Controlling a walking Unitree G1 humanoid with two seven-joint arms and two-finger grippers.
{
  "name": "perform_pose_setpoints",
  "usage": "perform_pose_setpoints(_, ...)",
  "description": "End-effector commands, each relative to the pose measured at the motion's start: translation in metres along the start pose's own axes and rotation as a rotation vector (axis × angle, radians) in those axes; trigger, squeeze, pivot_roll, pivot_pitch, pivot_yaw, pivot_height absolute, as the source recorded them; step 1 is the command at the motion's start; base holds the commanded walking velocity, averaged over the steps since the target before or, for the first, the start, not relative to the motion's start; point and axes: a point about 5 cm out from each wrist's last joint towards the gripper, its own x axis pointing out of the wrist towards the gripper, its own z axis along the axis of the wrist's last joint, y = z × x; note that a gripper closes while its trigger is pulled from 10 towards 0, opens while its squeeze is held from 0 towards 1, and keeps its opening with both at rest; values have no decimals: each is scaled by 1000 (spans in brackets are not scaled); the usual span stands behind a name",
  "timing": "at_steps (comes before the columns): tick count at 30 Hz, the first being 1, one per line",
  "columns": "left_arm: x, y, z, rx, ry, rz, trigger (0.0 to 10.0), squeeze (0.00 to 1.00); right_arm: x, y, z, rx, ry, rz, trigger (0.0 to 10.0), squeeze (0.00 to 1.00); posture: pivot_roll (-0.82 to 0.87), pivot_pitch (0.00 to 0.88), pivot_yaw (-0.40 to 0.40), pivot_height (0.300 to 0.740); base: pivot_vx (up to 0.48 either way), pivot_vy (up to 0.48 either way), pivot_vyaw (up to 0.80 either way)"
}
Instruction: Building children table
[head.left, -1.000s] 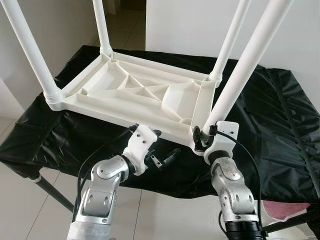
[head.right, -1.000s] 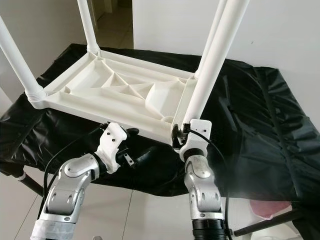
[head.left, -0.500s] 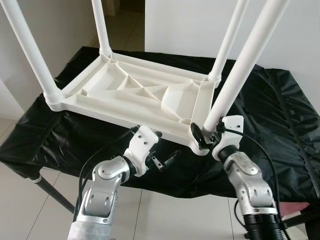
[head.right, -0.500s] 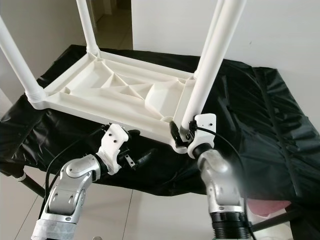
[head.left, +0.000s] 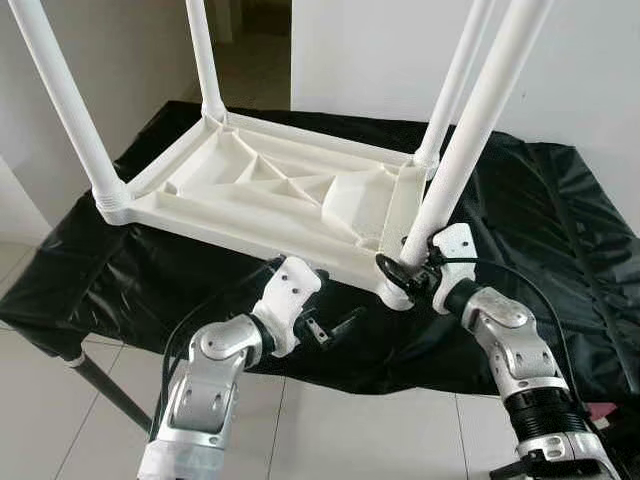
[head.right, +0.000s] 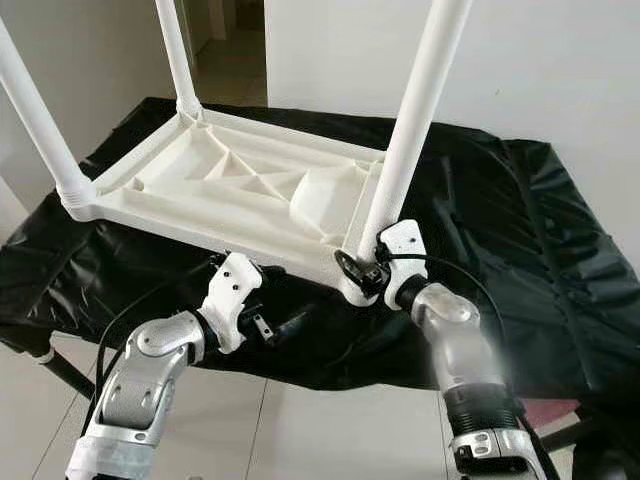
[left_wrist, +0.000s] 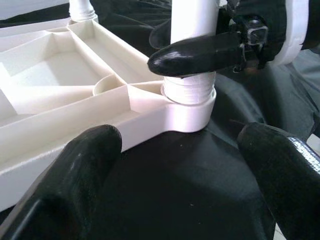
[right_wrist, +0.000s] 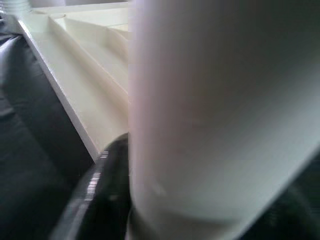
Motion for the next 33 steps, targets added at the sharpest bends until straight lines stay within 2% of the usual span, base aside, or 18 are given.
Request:
perform_pose_setpoints(1,0,8,-1,17,4,172,10000,0,1,4,-8,-3,27,70,0,0,29,18,-37,740,0,0,0)
perform_pose_setpoints(6,-1,8,-1,18,2,176,10000,0,0,3,-11,-11,32,61,0,0,30,17,-35,740,0,0,0)
perform_pose_setpoints(7,-1,9,-1,17,2,176,10000,0,0,3,-12,-7,31,58,5176,0,30,18,-33,740,0,0,0)
perform_pose_setpoints(9,-1,8,-1,16,2,176,10000,0,0,3,-12,-2,29,56,5176,0,29,17,-31,740,0,0,0)
perform_pose_setpoints(10,-1,8,-2,16,3,174,10000,0,1,1,-13,16,25,22,10000,0,29,17,-31,740,0,0,0)
perform_pose_setpoints(12,0,9,-3,16,5,172,10000,0,4,2,-13,28,29,-25,10000,0,26,12,-27,740,0,0,0)
perform_pose_setpoints(20,1,11,-5,16,11,173,10000,0,8,10,-12,87,17,-84,10000,0,22,11,-23,740,0,0,0)
perform_pose_setpoints(23,2,10,-10,6,20,174,10000,0,9,16,-9,144,-2,-239,10000,0,20,7,-25,740,0,0,0)
perform_pose_setpoints(28,2,9,-13,2,27,174,10000,0,7,19,-8,164,-16,-328,10000,0,21,5,-26,740,0,0,0)
perform_pose_setpoints(31,1,7,-26,-18,49,177,10000,0,0,36,-14,178,-11,-541,10000,0,14,4,-31,740,0,0,0)
perform_pose_setpoints(32,1,7,-26,-18,49,177,10000,0,0,36,-14,178,-11,-541,10000,0,14,4,-31,740,0,0,0)
perform_pose_setpoints(33,1,6,-29,-27,53,179,10000,0,-1,40,-15,197,-10,-591,10000,0,14,5,-33,740,0,0,0)
